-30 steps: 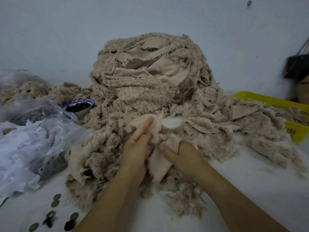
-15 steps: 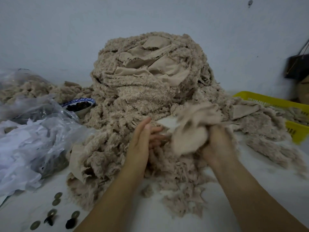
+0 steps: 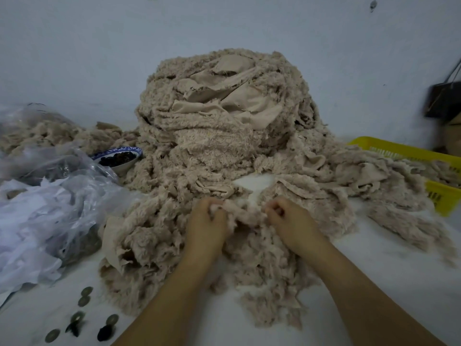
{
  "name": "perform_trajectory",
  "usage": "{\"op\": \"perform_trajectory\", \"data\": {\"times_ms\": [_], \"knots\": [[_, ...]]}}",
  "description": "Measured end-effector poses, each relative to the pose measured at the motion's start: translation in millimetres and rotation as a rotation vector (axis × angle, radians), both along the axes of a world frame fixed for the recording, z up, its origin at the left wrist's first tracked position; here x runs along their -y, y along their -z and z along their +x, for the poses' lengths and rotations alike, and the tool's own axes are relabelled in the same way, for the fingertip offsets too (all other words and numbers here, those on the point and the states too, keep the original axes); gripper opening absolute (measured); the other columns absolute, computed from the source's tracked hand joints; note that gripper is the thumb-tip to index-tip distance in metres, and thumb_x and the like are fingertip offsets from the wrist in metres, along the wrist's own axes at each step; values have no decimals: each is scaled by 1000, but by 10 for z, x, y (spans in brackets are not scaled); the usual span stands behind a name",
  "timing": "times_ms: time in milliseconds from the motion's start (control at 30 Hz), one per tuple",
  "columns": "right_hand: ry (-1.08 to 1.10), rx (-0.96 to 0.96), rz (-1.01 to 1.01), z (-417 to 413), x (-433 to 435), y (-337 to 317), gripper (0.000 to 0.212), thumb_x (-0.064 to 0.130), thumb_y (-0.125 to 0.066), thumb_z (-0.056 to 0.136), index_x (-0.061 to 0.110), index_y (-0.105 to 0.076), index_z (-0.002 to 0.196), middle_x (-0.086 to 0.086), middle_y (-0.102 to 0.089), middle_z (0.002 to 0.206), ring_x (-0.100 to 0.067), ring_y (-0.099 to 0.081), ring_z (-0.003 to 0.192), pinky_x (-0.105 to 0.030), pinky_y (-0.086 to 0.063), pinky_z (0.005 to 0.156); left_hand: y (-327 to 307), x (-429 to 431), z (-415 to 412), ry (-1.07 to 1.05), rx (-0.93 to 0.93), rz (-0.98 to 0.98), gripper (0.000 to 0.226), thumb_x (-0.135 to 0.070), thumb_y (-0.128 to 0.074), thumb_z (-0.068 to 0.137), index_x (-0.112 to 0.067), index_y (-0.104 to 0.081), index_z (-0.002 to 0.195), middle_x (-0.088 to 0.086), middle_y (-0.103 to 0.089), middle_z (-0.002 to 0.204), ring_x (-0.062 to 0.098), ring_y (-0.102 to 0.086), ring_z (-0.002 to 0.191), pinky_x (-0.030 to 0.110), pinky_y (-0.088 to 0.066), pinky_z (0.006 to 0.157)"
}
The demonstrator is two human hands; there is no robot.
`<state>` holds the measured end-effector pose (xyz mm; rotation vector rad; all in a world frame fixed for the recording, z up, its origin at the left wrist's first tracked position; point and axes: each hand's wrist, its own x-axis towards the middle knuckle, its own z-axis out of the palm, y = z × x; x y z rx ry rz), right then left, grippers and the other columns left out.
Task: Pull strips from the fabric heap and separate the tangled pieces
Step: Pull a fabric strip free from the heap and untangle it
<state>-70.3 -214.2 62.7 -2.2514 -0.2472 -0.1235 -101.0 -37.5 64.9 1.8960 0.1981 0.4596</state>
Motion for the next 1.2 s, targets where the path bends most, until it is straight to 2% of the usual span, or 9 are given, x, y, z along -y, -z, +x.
{"op": "perform_trajectory", "data": {"times_ms": [67, 200, 333, 500, 633, 833, 967, 1100, 1200], "knots": [[53, 35, 270, -18, 16, -64, 20, 31, -50, 102, 30, -57, 84, 12, -59, 76, 2, -51, 59, -13, -35, 51, -65, -84, 1, -137, 5, -248, 22, -18, -46, 101, -33, -57, 89, -4, -58, 65, 3, -48, 39, 18, -38, 37], [-76, 18, 231, -153, -52, -91, 42, 67, -46, 93, 31, -67, 88, 20, -68, 81, 0, -62, 71, -20, -46, 64, -119, -114, -24, -103, 12, -418, 15, -23, -48, 103, -32, -59, 101, -3, -53, 51, 11, -43, 38, 23, -35, 39], [-302, -211, 363, -254, -221, -54, 75, 93, -39, 73, 43, -68, 120, 24, -68, 120, 6, -62, 110, -22, -45, 96, -124, 70, -121, 113, 157, -167, 24, -17, -56, 99, -37, -65, 89, -13, -70, 72, -2, -60, 56, 14, -45, 48], [-59, -187, 672, -149, -186, -106, 29, 51, -53, 98, 32, -74, 101, 5, -75, 102, -17, -70, 104, -34, -55, 88, -17, 186, -108, 344, 378, 471, 20, -2, -59, 92, -13, -64, 108, -11, -50, 117, -2, -49, 108, 12, -43, 86], [-33, -204, 938, -95, -147, -94, 22, 28, -53, 103, 26, -74, 104, -4, -75, 110, -23, -70, 106, -44, -53, 96, 31, 140, -54, 342, 91, 736, 29, -7, -54, 91, -14, -55, 120, -1, -42, 126, 18, -50, 100, 42, -50, 75], [45, -190, 1358, -18, -11, -205, 58, 36, -61, 86, 8, -56, 136, -10, -69, 124, -22, -69, 110, -38, -58, 91, 50, -89, 21, 192, -149, 941, 36, -15, -50, 97, -13, -52, 133, 5, -42, 145, 27, -43, 127, 39, -42, 98], [-16, -230, 1395, -34, -14, -223, 61, 38, -58, 82, 10, -56, 135, -10, -70, 123, -22, -70, 106, -39, -57, 90, 56, -97, 16, 232, -191, 638, 48, -28, -47, 102, -19, -41, 149, -1, -11, 167, 18, -12, 153, 38, -21, 122], [-83, -256, 1311, -58, -89, -185, 47, 37, -52, 95, 10, -58, 133, -11, -70, 123, -23, -67, 114, -38, -56, 96, -68, 39, -107, 231, 259, 136, 53, -57, -39, 95, -32, -48, 140, -17, -42, 149, -5, -35, 138, 21, -31, 112], [-123, -260, 1218, -80, -136, -149, 34, 33, -51, 100, 14, -65, 124, -10, -73, 117, -22, -70, 110, -27, -59, 81, -98, 87, -126, 282, 266, 101, 50, -70, -46, 87, -40, -48, 128, -17, -53, 130, -8, -48, 119, 14, -40, 97]]}}
